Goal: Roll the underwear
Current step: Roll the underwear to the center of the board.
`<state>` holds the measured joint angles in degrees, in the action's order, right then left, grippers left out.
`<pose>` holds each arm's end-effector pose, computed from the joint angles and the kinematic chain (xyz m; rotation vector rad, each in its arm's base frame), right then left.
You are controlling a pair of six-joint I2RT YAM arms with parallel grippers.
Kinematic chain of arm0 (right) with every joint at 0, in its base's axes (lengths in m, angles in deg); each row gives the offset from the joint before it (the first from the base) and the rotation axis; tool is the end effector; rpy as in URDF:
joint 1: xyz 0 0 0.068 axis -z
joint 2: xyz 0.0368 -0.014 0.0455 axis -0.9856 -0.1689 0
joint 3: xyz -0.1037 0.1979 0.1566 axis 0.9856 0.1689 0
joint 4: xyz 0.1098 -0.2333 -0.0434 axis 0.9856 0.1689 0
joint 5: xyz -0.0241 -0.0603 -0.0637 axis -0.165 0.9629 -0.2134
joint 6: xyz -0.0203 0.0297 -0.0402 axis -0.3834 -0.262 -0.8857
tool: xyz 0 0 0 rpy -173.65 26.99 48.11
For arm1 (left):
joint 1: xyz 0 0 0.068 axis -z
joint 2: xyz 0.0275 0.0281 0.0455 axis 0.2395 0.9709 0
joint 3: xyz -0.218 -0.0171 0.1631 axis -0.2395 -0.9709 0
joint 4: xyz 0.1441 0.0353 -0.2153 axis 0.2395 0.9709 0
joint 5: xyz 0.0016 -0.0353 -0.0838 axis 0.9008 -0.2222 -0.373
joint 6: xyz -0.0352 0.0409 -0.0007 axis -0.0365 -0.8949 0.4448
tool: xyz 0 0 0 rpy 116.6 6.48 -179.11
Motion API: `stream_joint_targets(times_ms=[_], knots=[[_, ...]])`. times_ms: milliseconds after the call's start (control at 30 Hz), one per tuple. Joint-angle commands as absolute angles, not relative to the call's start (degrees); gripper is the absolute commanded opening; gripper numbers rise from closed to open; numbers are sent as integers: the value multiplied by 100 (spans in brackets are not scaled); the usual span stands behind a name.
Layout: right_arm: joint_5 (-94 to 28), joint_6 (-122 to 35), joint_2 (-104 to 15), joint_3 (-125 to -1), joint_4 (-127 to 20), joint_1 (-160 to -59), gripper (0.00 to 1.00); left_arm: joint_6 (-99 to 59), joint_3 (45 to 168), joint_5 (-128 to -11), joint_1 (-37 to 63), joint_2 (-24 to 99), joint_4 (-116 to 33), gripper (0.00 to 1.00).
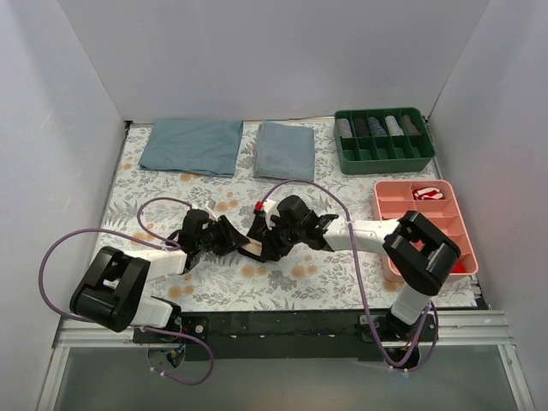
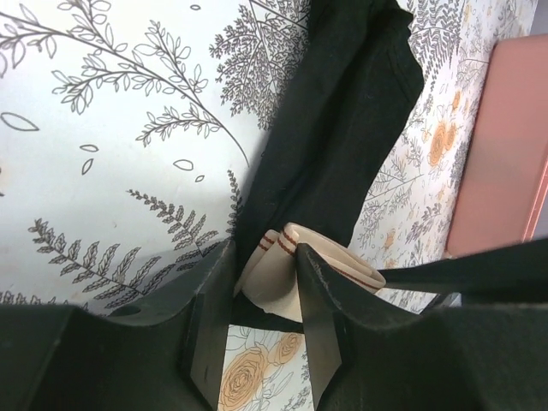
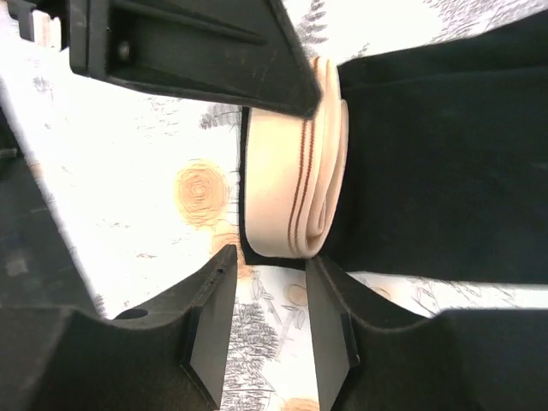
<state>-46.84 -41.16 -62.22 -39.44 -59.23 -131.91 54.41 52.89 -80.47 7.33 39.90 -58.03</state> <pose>0.2082 0.2845 0.1677 -1.0724 2.1794 0.9587 0.2040 -0.0916 0.1210 -1.2391 2.3168 -1.2261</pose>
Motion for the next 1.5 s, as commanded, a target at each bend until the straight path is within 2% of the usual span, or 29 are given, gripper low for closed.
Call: stream_joint_targets(times_ms=[0, 167, 300, 333, 367, 600, 933, 1467], knots=[[-2359, -4819, -5600, -3764, -5859, -13757, 46, 5042, 5256, -7875, 768, 4314, -5045, 36], [-909, -4934, -5555, -3860, -5675, -14083, 47, 4936, 5353, -8033, 794, 4402, -5009, 36], [-485, -4952, -5485, -3887, -5701, -14250, 47, 4848, 5380, -8130, 820, 4428, -5027, 36], [-388, -4873, -5485, -3904, -5684, -14268, 51, 4840, 5380, -8130, 829, 4445, -5027, 36], [-213, -4838, -5485, -3939, -5631, -14285, 51, 4839, 5388, -8148, 829, 4463, -5035, 36], [-704, -5557, -5256, -3789, -6079, -14759, 52, 4831, 5450, -8218, 847, 4551, -4974, 36], [-555, -6428, -5827, -3983, -6008, -15383, 52, 4804, 5661, -8315, 847, 4613, -4658, 37], [-18, -6903, -6653, -3887, -6237, -15445, 48, 4716, 5687, -8350, 847, 4683, -4640, 37]])
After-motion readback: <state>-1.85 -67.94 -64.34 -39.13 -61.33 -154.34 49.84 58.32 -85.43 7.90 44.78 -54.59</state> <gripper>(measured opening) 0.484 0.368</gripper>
